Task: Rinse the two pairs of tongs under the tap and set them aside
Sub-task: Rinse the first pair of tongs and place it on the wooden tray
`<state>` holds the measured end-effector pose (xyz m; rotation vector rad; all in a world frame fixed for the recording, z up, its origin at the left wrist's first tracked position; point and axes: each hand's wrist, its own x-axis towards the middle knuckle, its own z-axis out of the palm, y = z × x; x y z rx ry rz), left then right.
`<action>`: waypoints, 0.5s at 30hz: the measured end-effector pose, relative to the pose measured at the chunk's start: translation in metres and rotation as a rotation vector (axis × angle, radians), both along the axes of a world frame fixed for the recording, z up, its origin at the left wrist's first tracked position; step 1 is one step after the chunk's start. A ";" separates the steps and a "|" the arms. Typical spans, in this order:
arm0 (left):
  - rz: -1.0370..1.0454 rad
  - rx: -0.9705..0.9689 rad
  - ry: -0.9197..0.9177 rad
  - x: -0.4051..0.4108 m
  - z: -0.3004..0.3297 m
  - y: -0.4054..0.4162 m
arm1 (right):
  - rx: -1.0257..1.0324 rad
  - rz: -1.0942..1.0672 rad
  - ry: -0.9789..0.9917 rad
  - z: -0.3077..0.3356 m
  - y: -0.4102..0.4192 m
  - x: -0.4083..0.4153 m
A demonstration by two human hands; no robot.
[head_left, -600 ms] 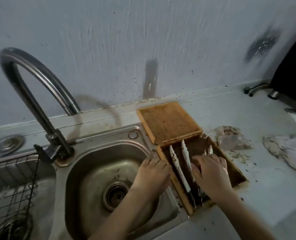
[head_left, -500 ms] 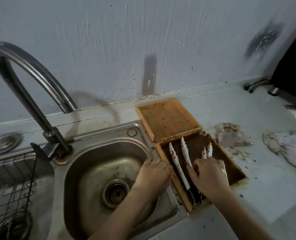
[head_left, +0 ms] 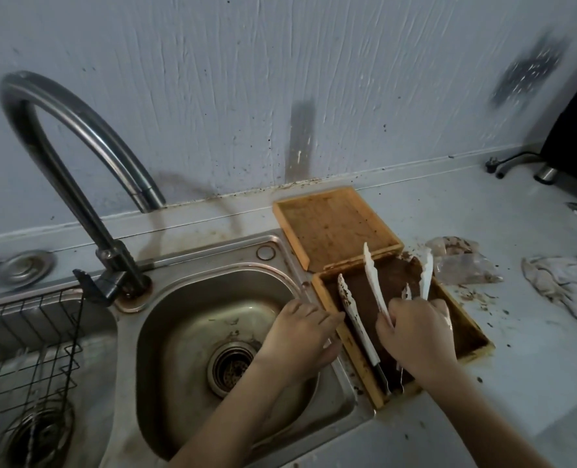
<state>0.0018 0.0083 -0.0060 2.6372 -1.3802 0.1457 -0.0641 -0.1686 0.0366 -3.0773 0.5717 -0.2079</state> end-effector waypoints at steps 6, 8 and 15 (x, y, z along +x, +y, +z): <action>0.077 -0.314 -0.070 0.008 0.023 0.035 | 0.131 0.186 -0.345 0.032 0.024 0.017; 0.141 -0.343 -0.109 0.013 0.029 0.055 | 0.279 0.259 -0.445 0.038 0.041 0.027; 0.500 -0.381 -0.231 0.027 0.039 0.129 | 0.898 0.242 -0.449 0.029 0.107 0.062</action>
